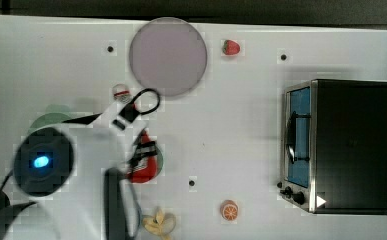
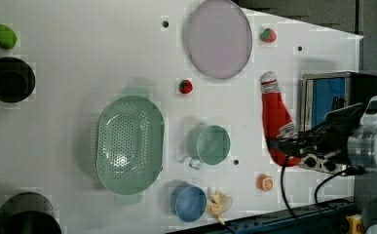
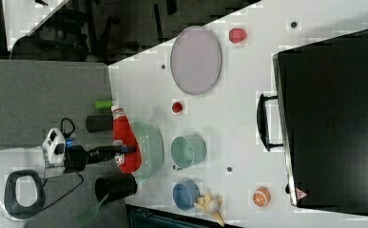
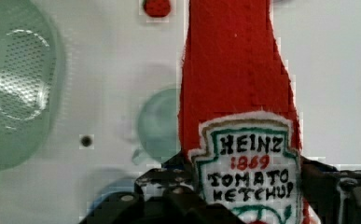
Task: Pick Ketchup from the table and place it in strainer.
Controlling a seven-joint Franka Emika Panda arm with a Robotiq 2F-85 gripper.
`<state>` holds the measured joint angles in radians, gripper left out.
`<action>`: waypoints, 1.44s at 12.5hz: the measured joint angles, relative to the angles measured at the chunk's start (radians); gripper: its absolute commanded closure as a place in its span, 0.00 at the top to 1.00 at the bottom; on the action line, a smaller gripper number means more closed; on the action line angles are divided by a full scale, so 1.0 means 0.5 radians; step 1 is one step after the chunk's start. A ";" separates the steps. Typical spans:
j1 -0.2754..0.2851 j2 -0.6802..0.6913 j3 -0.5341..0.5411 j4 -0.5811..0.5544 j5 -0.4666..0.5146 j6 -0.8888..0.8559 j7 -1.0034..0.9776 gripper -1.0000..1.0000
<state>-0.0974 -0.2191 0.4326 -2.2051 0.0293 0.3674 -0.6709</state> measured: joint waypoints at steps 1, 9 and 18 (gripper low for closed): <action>0.004 0.030 0.074 0.008 -0.004 0.022 0.121 0.63; 0.037 0.631 0.670 0.016 -0.001 0.738 1.010 0.63; 0.178 1.332 0.702 -0.008 -0.186 1.343 1.422 0.76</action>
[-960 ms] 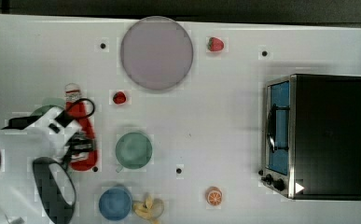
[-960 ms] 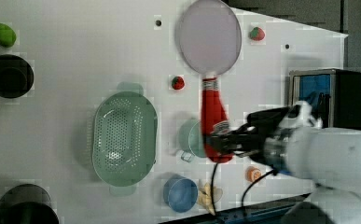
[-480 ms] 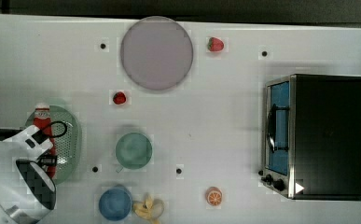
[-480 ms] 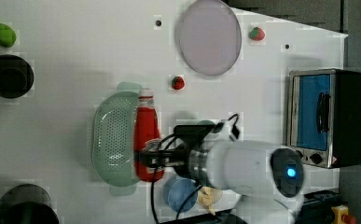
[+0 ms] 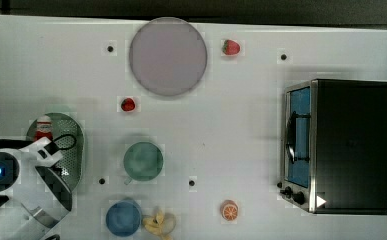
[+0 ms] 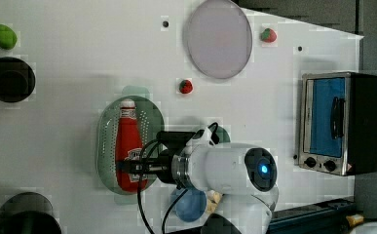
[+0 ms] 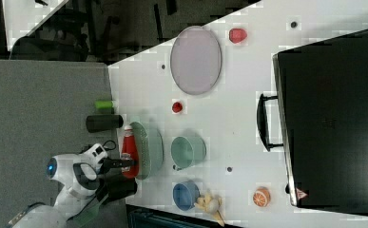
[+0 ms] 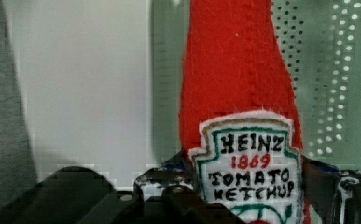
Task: Pick Ketchup from the table and place it in strainer.
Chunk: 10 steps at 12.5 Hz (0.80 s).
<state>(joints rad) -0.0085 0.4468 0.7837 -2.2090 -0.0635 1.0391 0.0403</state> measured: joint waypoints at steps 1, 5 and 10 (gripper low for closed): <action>0.020 0.050 -0.033 0.008 -0.015 0.008 0.010 0.86; 0.045 0.081 -0.090 0.012 -0.045 0.047 0.090 1.00; -0.032 -0.430 -0.067 0.086 -0.023 -0.333 0.285 1.00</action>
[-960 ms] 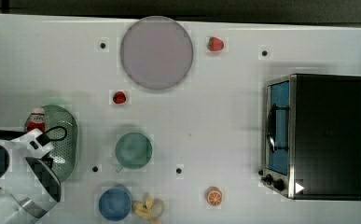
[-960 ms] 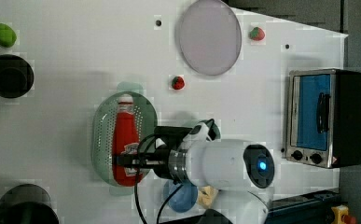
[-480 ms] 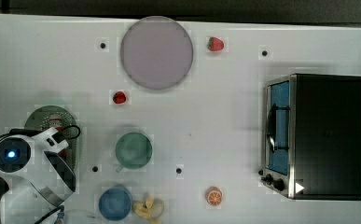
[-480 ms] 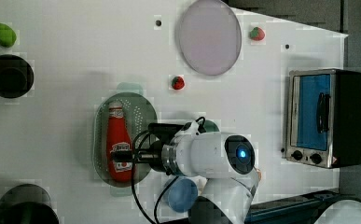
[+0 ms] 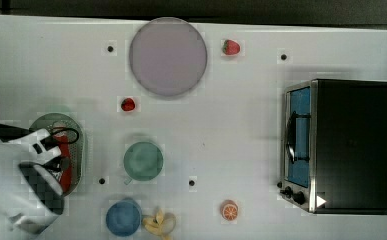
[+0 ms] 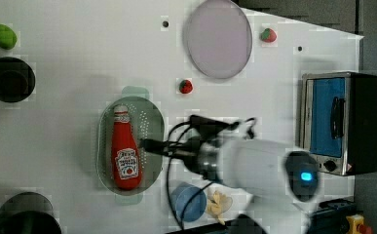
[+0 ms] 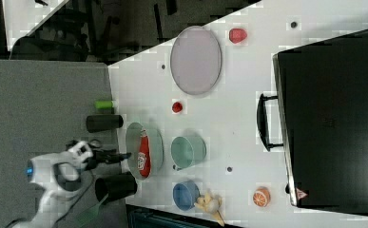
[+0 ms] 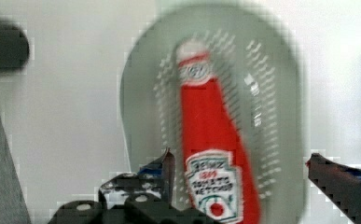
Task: Pick Ketchup from the table and place it in strainer.
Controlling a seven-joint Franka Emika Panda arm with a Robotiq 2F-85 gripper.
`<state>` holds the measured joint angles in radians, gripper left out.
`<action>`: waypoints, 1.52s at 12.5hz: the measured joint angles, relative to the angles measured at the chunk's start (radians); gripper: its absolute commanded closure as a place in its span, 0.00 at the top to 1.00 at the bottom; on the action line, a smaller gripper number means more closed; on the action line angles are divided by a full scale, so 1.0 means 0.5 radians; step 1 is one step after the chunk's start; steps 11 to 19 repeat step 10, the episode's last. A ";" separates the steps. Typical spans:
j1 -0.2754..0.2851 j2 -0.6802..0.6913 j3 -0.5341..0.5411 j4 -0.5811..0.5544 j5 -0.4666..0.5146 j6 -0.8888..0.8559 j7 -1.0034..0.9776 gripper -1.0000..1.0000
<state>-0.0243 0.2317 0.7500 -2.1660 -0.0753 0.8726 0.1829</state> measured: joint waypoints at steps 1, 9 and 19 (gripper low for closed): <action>-0.056 -0.118 0.018 0.066 0.064 -0.145 0.000 1.00; -0.399 -0.461 -0.315 0.826 0.390 -1.341 0.001 1.00; -0.424 -0.465 -0.435 0.914 0.399 -1.449 -0.001 1.00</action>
